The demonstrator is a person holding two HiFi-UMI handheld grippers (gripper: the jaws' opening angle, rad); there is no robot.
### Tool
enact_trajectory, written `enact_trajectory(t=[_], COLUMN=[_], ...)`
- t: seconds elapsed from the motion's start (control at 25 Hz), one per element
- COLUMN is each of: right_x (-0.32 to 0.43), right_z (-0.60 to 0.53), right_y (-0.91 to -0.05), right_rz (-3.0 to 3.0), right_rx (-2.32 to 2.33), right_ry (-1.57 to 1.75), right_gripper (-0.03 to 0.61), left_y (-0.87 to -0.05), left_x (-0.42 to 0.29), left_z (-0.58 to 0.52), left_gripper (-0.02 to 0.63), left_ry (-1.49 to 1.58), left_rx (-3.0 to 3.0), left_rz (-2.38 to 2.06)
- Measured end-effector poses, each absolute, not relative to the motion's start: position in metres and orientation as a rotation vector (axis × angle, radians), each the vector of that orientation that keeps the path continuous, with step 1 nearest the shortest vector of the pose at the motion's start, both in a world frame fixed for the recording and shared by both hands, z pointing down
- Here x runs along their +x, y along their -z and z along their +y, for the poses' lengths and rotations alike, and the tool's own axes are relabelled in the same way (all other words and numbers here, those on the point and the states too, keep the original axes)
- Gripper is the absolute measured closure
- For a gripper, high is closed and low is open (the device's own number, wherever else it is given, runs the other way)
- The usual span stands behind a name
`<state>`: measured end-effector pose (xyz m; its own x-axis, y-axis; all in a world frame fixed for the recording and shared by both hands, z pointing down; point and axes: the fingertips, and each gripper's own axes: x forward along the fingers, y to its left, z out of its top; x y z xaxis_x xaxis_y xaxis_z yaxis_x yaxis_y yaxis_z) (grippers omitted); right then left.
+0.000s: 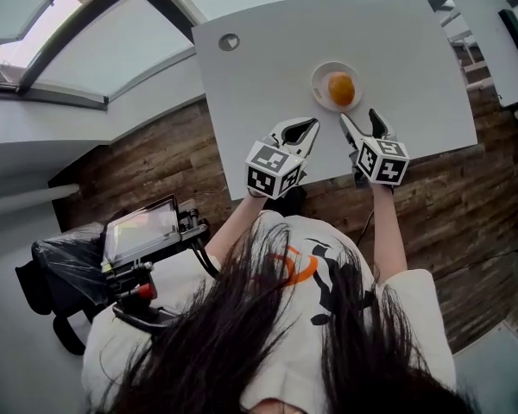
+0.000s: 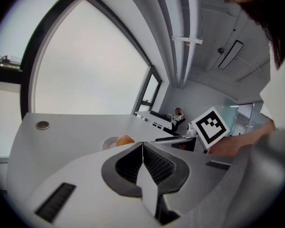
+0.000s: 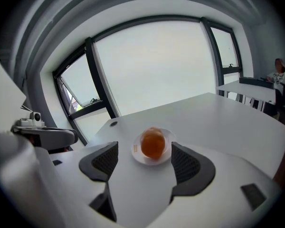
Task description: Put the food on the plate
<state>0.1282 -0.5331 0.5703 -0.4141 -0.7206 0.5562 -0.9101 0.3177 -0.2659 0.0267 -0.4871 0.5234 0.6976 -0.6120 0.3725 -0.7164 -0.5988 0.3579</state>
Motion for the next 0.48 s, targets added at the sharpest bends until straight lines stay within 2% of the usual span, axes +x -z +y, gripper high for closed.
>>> enact_trajectory(t=[0.08,0.16,0.32,0.4,0.48], right_x=[0.134,0.147,0.166,0.171,0.174], right_z=[-0.511,-0.481,-0.425,-0.401,-0.380], right_y=[-0.555,-0.536,-0.509,-0.501,-0.494], right_rz=[-2.282,-2.316,-2.379,-2.394,-2.411], right_rx=[1.496,1.549,1.599,1.632,1.665], right_ry=[-0.790,-0.792,-0.825,-0.828,-0.839], right_gripper=[0.219,0.305,0.309,0.392,0.425], left_y=[-0.514,-0.502,-0.480,-0.474,-0.470], left_x=[0.035,0.051,0.077,0.085,0.089], left_z=[-0.477,-0.456,-0.418,-0.399,-0.379], left_gripper=[0.607,0.607,0.607,0.607,0.607], left_ry=[-0.281,-0.271,-0.254,-0.252,-0.253], left_rx=[2.444,2.473,2.527,2.550,2.567], left_rz=[-1.021,-1.021,-1.004,-0.997,-0.995])
